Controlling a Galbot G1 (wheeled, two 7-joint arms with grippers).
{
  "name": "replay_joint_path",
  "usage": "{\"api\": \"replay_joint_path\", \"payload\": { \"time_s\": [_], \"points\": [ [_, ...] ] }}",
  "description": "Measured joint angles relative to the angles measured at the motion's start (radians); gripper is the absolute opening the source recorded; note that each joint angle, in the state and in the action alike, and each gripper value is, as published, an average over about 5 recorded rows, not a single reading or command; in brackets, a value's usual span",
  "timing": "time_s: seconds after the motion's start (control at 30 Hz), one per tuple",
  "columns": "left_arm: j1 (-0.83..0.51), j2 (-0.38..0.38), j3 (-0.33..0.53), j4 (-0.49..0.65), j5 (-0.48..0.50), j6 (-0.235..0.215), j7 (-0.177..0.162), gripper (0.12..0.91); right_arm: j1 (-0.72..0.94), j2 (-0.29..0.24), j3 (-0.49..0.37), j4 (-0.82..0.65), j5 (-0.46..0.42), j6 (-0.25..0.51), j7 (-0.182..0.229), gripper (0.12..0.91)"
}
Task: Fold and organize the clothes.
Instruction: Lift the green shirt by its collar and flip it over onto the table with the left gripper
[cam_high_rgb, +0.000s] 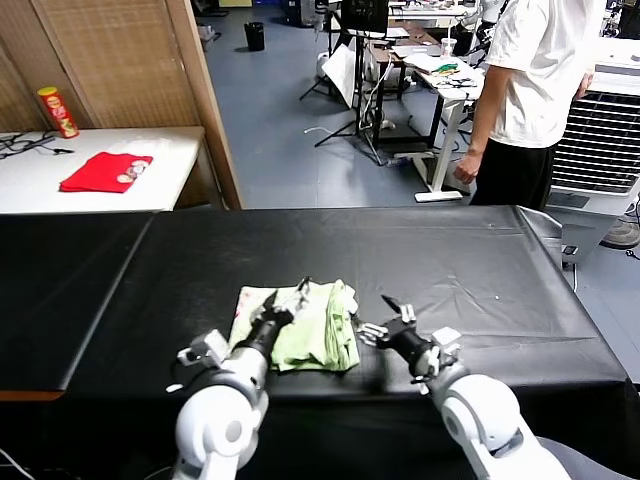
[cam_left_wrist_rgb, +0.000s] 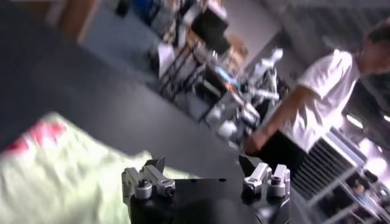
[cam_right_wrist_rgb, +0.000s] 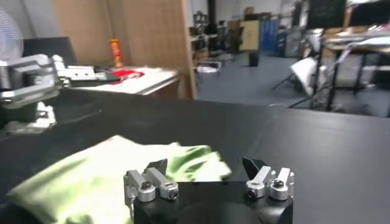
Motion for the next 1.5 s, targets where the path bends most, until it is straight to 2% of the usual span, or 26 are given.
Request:
{"api": "replay_joint_path", "payload": {
  "time_s": [0.3, 0.47, 0.6, 0.77, 0.97, 1.23, 1.43, 1.5],
  "points": [
    [0.045, 0.094, -0.075, 0.0, 0.038, -0.009, 0.019, 0.798, 0.028, 0.041, -0.101, -0.06, -0.168, 0.035, 0.034, 0.798],
    [0.05, 0.113, -0.084, 0.003, 0.048, -0.011, 0.03, 0.798, 0.013, 0.062, -0.091, -0.076, -0.295, 0.033, 0.091, 0.798],
    [0.048, 0.129, -0.095, 0.013, 0.048, -0.015, 0.041, 0.798, -0.01, 0.079, -0.062, -0.067, -0.345, 0.048, 0.133, 0.798],
    [0.041, 0.149, -0.113, 0.036, 0.034, -0.025, 0.067, 0.798, -0.056, 0.106, -0.012, -0.028, -0.335, 0.093, 0.155, 0.798],
    [0.027, 0.16, -0.14, 0.078, -0.058, -0.033, 0.094, 0.798, -0.12, 0.13, 0.051, 0.032, -0.235, 0.114, 0.148, 0.798],
    [0.015, 0.138, -0.166, 0.151, -0.197, -0.044, 0.095, 0.798, -0.171, 0.122, 0.106, 0.093, -0.169, 0.125, 0.12, 0.798],
    [0.026, 0.128, -0.17, 0.193, -0.227, -0.056, 0.095, 0.794, -0.179, 0.121, 0.114, 0.111, -0.166, 0.126, 0.113, 0.798],
    [0.029, 0.126, -0.173, 0.201, -0.229, -0.061, 0.095, 0.753, -0.179, 0.121, 0.114, 0.113, -0.166, 0.126, 0.111, 0.798]
  ]
}}
